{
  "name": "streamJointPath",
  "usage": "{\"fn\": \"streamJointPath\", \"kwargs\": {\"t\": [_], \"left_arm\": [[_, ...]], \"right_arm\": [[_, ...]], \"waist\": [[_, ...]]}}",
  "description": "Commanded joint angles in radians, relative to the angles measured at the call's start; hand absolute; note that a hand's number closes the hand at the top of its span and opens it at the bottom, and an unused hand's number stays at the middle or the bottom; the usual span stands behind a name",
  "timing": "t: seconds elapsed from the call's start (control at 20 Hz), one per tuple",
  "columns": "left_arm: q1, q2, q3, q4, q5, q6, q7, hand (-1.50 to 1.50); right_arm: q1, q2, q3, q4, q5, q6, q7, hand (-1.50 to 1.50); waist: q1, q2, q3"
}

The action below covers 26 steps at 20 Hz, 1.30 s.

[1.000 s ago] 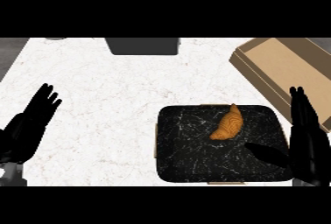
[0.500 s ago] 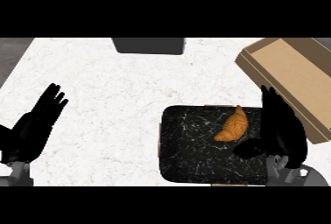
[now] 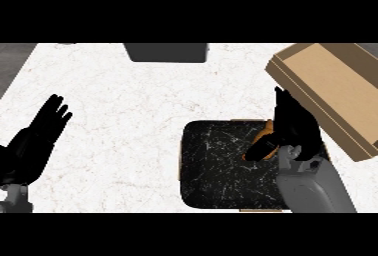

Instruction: Pick the croissant from the tray and place it in the cardboard box

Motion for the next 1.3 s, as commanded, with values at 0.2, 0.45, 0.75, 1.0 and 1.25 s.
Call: {"fn": "streamJointPath", "kwargs": {"t": [0.2, 0.45, 0.75, 1.0, 1.25], "left_arm": [[0.032, -0.012, 0.017, -0.003, 0.006, -0.02, -0.02, 0.0], [0.032, -0.022, 0.003, -0.067, -0.016, 0.018, 0.033, 0.0], [0.0, -0.033, 0.035, 0.018, -0.005, -0.035, 0.009, 0.0], [0.022, -0.033, 0.026, -0.062, -0.039, -0.004, 0.039, 0.0], [0.032, -0.031, 0.05, -0.016, -0.031, -0.044, 0.008, 0.0]], "right_arm": [[-0.054, 0.097, -0.048, 0.104, 0.027, 0.151, 0.234, -1.5], [-0.046, 0.102, -0.061, 0.071, 0.031, 0.185, 0.226, -1.5], [-0.094, 0.103, -0.082, 0.113, 0.056, 0.184, 0.163, -1.5], [-0.093, 0.103, -0.065, 0.158, 0.102, 0.167, 0.139, -1.5], [-0.1, 0.103, -0.071, 0.218, 0.104, 0.16, 0.135, -1.5]], "waist": [[-0.007, -0.001, 0.001], [-0.01, -0.004, 0.003], [-0.011, 0.0, 0.002], [-0.009, -0.002, 0.003], [-0.008, 0.0, 0.003]]}}
